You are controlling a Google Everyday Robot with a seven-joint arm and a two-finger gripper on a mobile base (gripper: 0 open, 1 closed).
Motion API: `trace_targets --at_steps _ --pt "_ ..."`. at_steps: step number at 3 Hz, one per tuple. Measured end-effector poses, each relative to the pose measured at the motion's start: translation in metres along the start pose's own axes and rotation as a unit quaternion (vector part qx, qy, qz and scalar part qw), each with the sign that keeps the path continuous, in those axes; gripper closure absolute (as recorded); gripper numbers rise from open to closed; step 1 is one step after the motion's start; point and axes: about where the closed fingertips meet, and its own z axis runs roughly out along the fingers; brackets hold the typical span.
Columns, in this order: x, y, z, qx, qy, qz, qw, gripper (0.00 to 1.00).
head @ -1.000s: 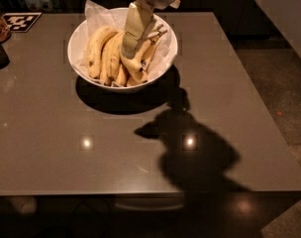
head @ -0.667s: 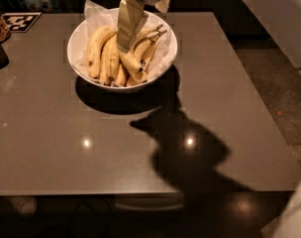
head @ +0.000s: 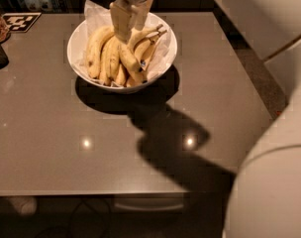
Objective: Pick banana from white bowl
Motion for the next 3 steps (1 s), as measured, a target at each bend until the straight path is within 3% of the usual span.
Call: trace_targets --at_steps 1,2,3 --pt "-0.009 0.0 0.012 -0.016 0.003 0.0 0.9999 0.46" --pt "-0.013 -0.002 0.025 -0.031 0.008 0.005 0.9995 0.31" --pt "-0.015 -0.004 0.035 -0.042 0.011 0.009 0.999 0.26"
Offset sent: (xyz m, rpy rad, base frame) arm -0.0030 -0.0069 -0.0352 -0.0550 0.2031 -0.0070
